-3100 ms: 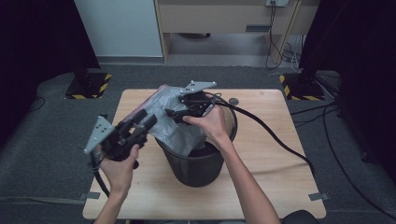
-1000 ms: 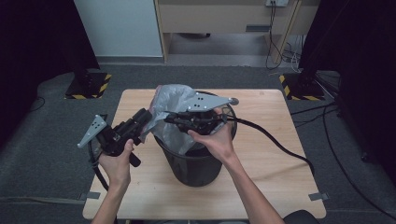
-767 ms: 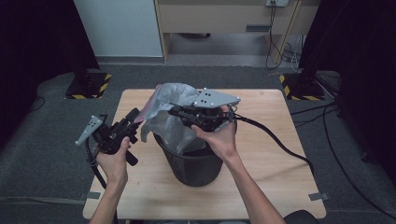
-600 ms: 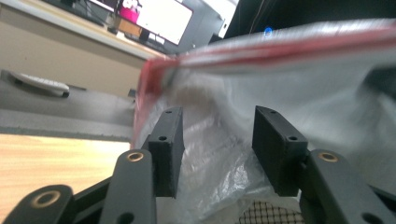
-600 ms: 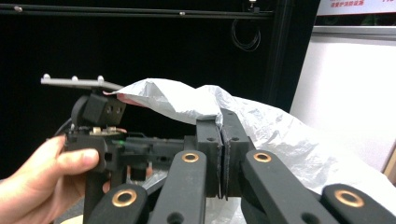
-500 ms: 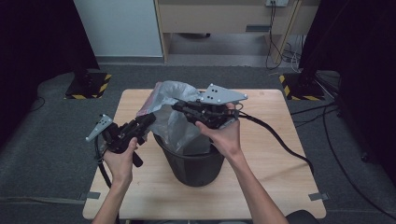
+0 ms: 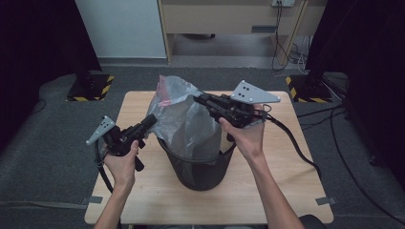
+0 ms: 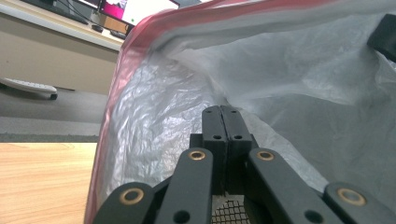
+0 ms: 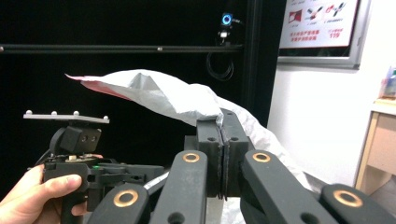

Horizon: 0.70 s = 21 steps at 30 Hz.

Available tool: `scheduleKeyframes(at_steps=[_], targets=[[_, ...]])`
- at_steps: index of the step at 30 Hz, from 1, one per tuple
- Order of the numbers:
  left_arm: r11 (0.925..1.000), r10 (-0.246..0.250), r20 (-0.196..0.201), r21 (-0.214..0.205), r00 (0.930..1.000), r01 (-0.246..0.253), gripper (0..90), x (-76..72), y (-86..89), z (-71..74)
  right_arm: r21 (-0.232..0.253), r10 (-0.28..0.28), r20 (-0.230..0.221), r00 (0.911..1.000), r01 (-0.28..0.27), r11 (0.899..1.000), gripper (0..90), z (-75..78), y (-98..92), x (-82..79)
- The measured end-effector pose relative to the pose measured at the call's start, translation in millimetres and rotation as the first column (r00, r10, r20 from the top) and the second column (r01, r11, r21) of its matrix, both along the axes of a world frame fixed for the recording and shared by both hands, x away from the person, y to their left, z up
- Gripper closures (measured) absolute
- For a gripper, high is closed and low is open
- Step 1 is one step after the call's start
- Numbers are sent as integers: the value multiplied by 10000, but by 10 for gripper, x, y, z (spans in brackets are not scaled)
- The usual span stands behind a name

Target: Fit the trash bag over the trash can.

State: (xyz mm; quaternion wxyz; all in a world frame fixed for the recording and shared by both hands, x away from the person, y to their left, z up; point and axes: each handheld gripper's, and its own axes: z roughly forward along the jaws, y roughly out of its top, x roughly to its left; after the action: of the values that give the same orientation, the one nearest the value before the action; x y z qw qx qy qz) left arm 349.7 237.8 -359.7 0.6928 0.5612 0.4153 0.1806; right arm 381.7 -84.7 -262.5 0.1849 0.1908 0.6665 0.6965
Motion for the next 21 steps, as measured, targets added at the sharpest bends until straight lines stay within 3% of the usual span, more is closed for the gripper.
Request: scheduleKeyframes(at_steps=[7,13,14,21], targets=[[9996,80,148,259,9999,-84,899,-16,-6,21,578,-140,-20,9999,141,9982,895,-34,-398,-50],[9990,111,196,425,9997,-120,900,-13,-16,26,798,-156,-286,9995,179,9967,894,-154,-712,-111],[9988,135,206,461,9997,-144,900,-12,-16,26,913,-268,-449,9986,308,9953,894,-235,-843,-134],[9972,246,284,696,9993,-265,900,-4,-19,37,845,-632,-937,9936,712,9939,894,-531,-1110,-171]])
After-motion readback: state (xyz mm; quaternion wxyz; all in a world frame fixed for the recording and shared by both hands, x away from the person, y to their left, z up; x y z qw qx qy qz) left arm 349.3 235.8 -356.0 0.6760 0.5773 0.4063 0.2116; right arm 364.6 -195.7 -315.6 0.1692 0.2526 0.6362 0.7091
